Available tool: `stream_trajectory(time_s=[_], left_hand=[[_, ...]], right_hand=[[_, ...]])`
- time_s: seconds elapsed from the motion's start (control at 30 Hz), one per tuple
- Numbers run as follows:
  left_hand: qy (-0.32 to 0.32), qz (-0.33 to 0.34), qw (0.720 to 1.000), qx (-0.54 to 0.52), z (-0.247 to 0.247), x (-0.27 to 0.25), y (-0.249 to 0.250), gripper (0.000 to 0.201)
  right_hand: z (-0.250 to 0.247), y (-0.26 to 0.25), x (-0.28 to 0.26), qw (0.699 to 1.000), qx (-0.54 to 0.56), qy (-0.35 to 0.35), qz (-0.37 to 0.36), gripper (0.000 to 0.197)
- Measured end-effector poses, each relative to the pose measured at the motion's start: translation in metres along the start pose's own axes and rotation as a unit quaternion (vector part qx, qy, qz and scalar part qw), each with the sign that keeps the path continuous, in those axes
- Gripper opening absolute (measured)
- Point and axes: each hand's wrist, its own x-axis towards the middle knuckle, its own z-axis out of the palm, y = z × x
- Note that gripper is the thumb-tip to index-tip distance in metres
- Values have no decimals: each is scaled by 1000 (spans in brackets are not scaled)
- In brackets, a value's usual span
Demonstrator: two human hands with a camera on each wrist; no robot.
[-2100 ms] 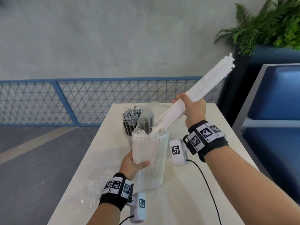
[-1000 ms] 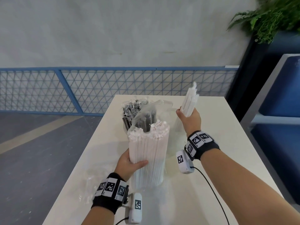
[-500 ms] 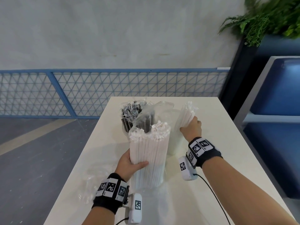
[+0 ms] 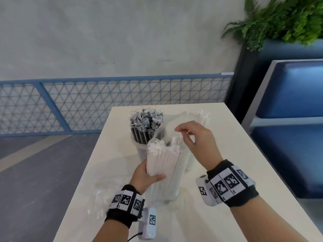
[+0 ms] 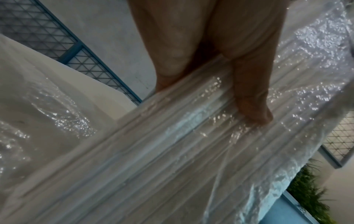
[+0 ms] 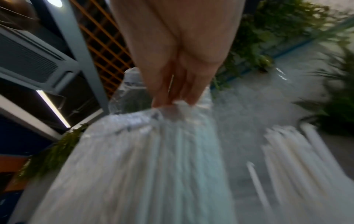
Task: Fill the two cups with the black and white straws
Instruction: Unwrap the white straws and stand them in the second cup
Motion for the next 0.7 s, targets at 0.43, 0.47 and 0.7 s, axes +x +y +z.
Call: stream_trajectory(time_s=[0.43, 0.47, 0.7], left_hand=[[-55, 16, 998, 9, -3, -3, 5, 75], [-55, 17, 998, 12, -2, -3, 8, 72], [-49, 22, 998, 27, 5, 3, 17, 46]], right_hand=[[28, -27, 21, 881, -172, -440, 29, 48], [32, -26, 20, 876, -199, -440, 17, 48], [45, -26, 9, 862, -328, -373, -103, 26]])
